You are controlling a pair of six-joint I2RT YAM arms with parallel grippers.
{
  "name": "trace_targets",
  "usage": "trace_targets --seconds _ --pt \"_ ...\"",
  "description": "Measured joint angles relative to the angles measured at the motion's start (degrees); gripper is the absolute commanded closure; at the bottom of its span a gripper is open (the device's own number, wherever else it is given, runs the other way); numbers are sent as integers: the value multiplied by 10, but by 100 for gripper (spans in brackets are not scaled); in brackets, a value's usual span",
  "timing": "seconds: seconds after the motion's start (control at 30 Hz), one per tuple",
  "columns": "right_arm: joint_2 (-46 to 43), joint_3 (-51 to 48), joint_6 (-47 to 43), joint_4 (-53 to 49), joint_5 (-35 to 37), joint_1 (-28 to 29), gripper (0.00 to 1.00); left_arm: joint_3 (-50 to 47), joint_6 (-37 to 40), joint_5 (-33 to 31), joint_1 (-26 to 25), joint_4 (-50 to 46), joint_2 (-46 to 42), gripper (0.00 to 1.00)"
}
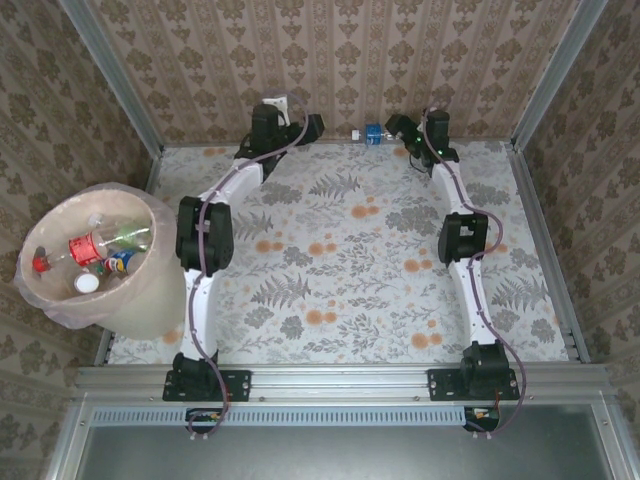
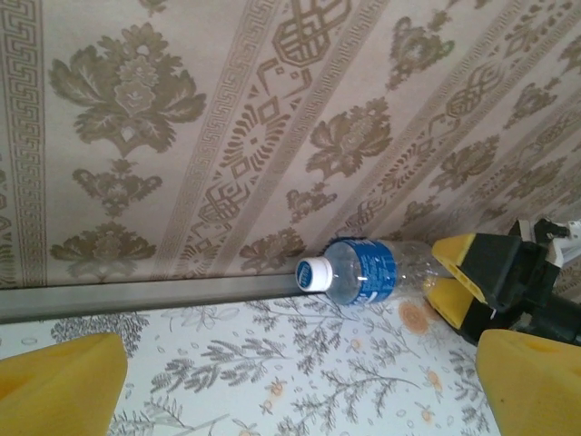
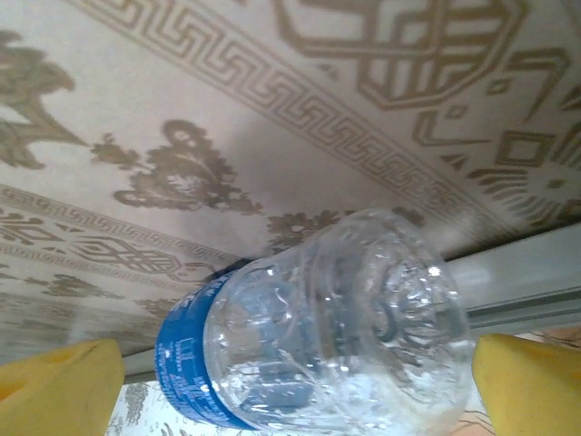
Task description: Put the plastic bottles in the bin
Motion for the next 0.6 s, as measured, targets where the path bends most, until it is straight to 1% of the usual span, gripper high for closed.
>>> trace_targets --seconds 0.13,0.4,0.5,0.6 --pt "0 0 -1 25 -25 14 0 80 -15 1 4 -28 59 0" --pt "0 0 -22 25 -89 54 0 254 -94 -15 3 -70 196 0" --pt "0 1 -27 25 -105 72 0 285 -129 -22 3 -73 229 0" --pt "0 2 -31 25 -121 94 0 289 -156 -25 4 -76 244 0"
